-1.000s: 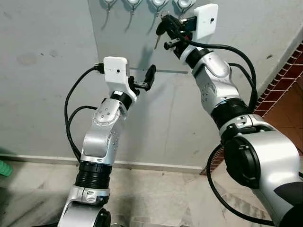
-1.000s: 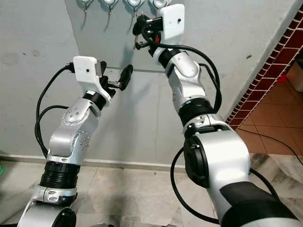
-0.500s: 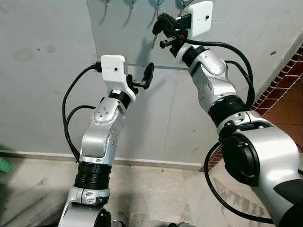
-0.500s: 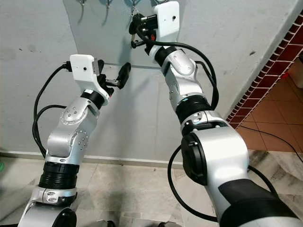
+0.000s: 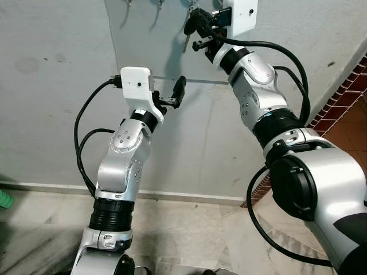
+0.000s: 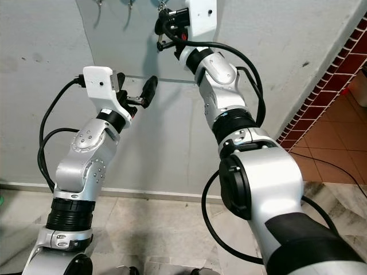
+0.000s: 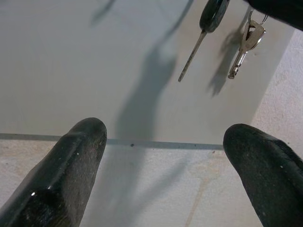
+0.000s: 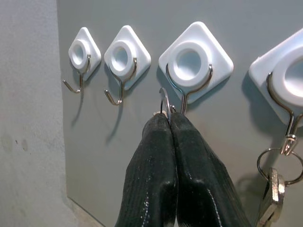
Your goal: Hang keys on a hook
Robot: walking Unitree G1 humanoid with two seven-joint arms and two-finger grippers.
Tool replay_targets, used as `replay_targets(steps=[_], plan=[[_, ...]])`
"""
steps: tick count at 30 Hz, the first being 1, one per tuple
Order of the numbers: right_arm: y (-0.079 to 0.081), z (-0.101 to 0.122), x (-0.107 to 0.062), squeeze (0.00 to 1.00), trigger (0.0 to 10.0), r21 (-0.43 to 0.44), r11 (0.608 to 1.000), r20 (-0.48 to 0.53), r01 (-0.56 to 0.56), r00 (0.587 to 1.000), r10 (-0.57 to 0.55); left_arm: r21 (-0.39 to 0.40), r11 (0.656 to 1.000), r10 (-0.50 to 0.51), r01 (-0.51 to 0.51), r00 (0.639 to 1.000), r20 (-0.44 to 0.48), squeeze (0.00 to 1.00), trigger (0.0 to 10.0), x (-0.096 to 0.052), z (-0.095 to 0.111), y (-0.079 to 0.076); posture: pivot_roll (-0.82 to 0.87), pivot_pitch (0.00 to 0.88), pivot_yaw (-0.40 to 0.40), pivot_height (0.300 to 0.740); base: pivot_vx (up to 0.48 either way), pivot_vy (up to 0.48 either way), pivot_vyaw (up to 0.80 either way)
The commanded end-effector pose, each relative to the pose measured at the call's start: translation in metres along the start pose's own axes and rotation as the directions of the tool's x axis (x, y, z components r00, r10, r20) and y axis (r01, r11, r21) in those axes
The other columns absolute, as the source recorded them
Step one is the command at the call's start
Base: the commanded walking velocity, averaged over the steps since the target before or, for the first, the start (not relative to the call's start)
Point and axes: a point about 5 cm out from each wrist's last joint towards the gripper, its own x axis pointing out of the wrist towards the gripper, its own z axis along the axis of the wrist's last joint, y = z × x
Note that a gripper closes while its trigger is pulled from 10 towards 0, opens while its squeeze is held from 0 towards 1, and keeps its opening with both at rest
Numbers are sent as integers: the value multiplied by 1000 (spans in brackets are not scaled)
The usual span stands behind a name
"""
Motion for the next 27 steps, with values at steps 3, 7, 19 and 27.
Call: replay_targets(steps=[3,7,19,27], plan=[[-1,11,5,0,10000,-18,1000,18,-3,1000,4,-6,1000,2,-2,1000,10,0,10000,-2,3,-1,36,117,-89,740,0,0,0],[-1,11,5,0,10000,-18,1000,18,-3,1000,4,-6,1000,2,-2,1000,10,0,10000,-2,3,-1,36,117,-89,740,0,0,0],[-1,11,5,0,10000,-18,1000,18,-3,1000,4,-6,1000,2,-2,1000,10,0,10000,-2,3,-1,36,117,-89,740,0,0,0],[-1,11,5,0,10000,-18,1000,18,-3,1000,4,-6,1000,2,-2,1000,10,0,10000,-2,3,-1,36,117,-89,740,0,0,0]])
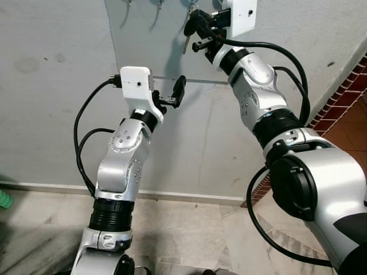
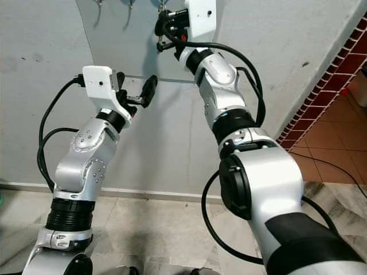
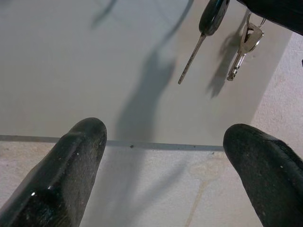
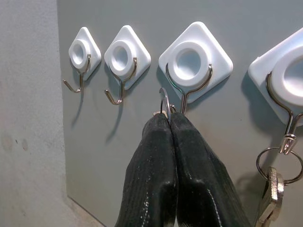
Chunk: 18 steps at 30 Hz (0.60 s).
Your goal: Hang keys on a hook
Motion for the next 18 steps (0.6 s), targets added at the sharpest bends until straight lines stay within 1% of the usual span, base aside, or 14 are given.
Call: replay_targets(steps=[1,2,3,5,6,8,10,12,16,17,18], plan=[[-2,12,5,0,10000,-18,1000,18,-1,1000,2,-7,1000,2,-2,1000,6,0,10000,-2,2,-1,36,117,-89,740,0,0,0],[-13,16,5,0,10000,164,984,29,70,997,-76,-15,1000,15,-14,1000,3,0,10000,-4,2,0,56,139,-100,740,0,0,0],[-22,20,5,0,10000,366,923,38,119,989,-142,-20,999,28,-28,1000,0,0,10000,-7,2,1,57,138,-100,740,0,0,0],[-23,20,5,0,10000,378,918,39,119,989,-144,-18,999,29,-29,1000,0,0,10000,-7,2,1,56,139,-99,740,0,0,0],[-20,20,5,0,10000,296,949,34,107,992,-123,-17,999,30,-30,1000,0,0,10000,-7,2,1,55,138,-98,740,0,0,0],[-18,19,5,0,10000,179,979,27,93,995,-100,-17,999,31,-31,1000,0,0,10000,-7,2,1,53,137,-97,740,0,0,0],[-16,16,3,0,10000,87,993,22,82,996,-85,-16,999,32,-32,999,0,0,10000,-7,2,2,52,135,-95,740,0,0,0],[-15,12,0,0,10000,3,997,19,75,997,-75,-18,999,36,-37,999,-2,0,10000,-8,1,3,47,137,-94,740,0,0,0],[-20,-8,-17,0,10000,-79,994,5,73,997,-73,-23,999,47,-47,999,-19,0,10000,-12,-4,2,36,134,-87,740,0,0,0],[-20,-8,-17,0,10000,-79,994,5,73,997,-73,-23,999,47,-47,999,-19,0,10000,-12,-4,2,36,134,-87,740,0,0,0],[-23,-15,-25,0,10000,-87,993,11,80,997,-79,-24,998,57,-57,998,-28,0,10000,-13,-7,4,30,134,-82,740,0,0,0]])
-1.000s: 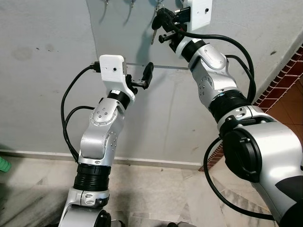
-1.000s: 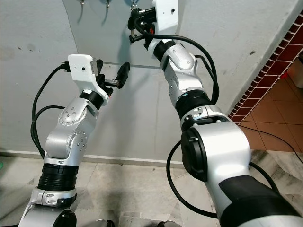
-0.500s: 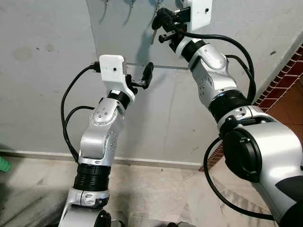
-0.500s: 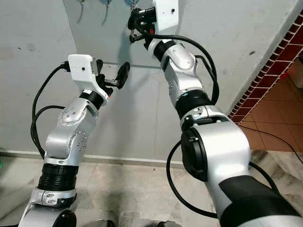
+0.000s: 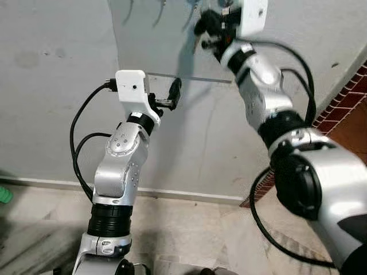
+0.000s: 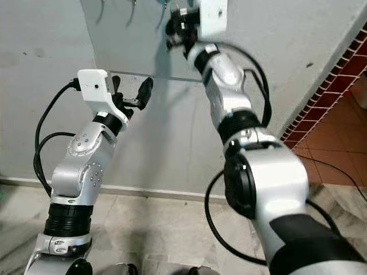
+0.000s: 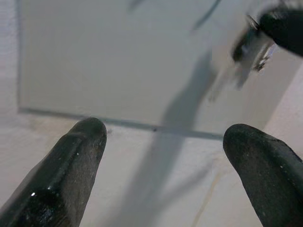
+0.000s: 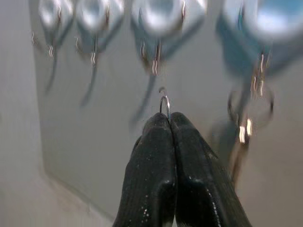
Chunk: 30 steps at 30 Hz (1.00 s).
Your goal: Hang keys on a hook
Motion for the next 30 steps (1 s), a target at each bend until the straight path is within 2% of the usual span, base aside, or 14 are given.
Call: replay_targets(steps=[1,3,6,8,10,11,12,16,18,21,22,25,27,30], plan=[[-6,6,-3,0,10000,-50,999,47,-2,999,4,-4,1000,2,-2,1000,-9,0,10000,-3,-2,-1,30,134,-82,740,0,0,0],[-10,-9,-19,0,10000,-82,997,45,1,999,2,1,1000,16,-16,1000,-24,0,10000,-5,-8,2,24,127,-74,740,0,0,0],[-15,-20,-32,0,10000,-76,996,46,36,998,-33,20,999,35,-34,999,-24,0,10000,-7,-13,5,18,122,-67,740,0,0,0],[-19,-30,-44,0,10000,-96,993,39,63,997,-60,-3,999,54,-54,997,-47,0,10000,-10,-20,8,9,117,-60,740,0,0,0],[-27,-44,-66,0,10000,-84,987,30,138,990,-136,3,997,83,-83,994,-66,0,10000,-15,-31,14,2,106,-48,740,0,0,0],[-27,-44,-66,0,10000,-84,987,30,138,990,-136,3,997,83,-83,994,-66,0,10000,-15,-31,14,2,106,-48,740,0,0,0],[-31,-52,-79,0,10000,-73,981,21,179,984,-178,13,994,107,-106,990,-88,0,10000,-19,-39,19,-1,100,-44,740,0,0,0],[-37,-64,-106,0,10000,-74,954,12,289,957,-289,6,989,146,-146,983,-114,0,10000,-27,-54,28,-10,87,-33,740,0,0,0],[-36,-68,-113,0,10000,-69,947,3,314,949,-314,41,988,153,-150,983,-101,0,10000,-30,-56,30,-18,83,-26,740,0,0,0],[-30,-76,-135,0,10000,-50,928,-17,369,929,-370,-46,986,152,-161,976,-153,0,10000,-38,-72,34,-34,68,-12,740,0,0,0],[-28,-77,-140,0,10000,-53,925,-17,377,925,-378,-47,986,151,-160,975,-165,0,10000,-40,-75,34,-34,68,-12,740,0,0,0],[-24,-80,-149,0,10000,-46,922,-37,386,921,-387,-50,984,161,-172,971,-175,0,10000,-41,-79,35,-44,56,-3,740,0,0,0],[-22,-79,-159,0,10000,-40,916,-47,400,915,-402,-84,982,153,-169,973,-170,0,10000,-41,-78,34,-47,54,1,740,0,0,0],[-21,-71,-168,0,10000,-41,908,-35,416,908,-418,-87,983,145,-159,979,-145,0,10000,-39,-73,34,-51,50,8,740,0,0,0]])
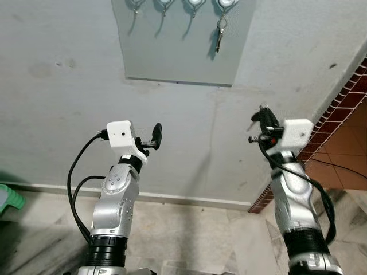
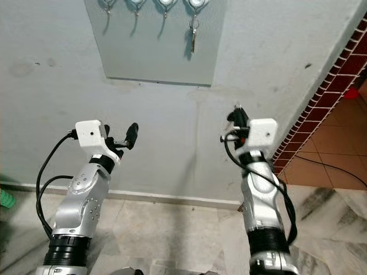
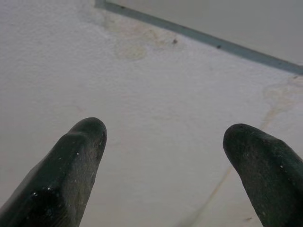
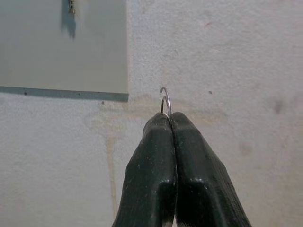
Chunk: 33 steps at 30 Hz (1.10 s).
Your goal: Hang keys on a hook
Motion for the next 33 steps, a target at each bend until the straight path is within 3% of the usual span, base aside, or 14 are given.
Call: replay_targets(steps=[1,7,13,19,33], plan=[[-2,12,1,0,10000,-5,1000,38,8,999,-8,0,1000,-13,13,1000,21,0,10000,0,5,-1,-51,50,8,740,0,0,0],[-10,29,-6,0,10000,-15,999,56,44,998,-43,18,999,-33,32,997,71,0,10000,1,18,1,-56,34,17,740,0,0,0],[-10,34,-16,0,10000,2,999,46,50,998,-50,14,999,-41,40,996,79,0,10000,-3,18,6,-51,22,13,740,0,0,0],[-10,20,-31,0,10000,-3,998,-24,62,998,-62,23,999,-26,24,998,63,0,10000,-11,5,16,-50,15,12,740,0,0,0],[-13,15,-34,0,10000,1,995,-72,102,992,-102,29,999,18,-19,1000,24,0,10000,-14,-5,25,-41,27,8,740,0,0,0]])
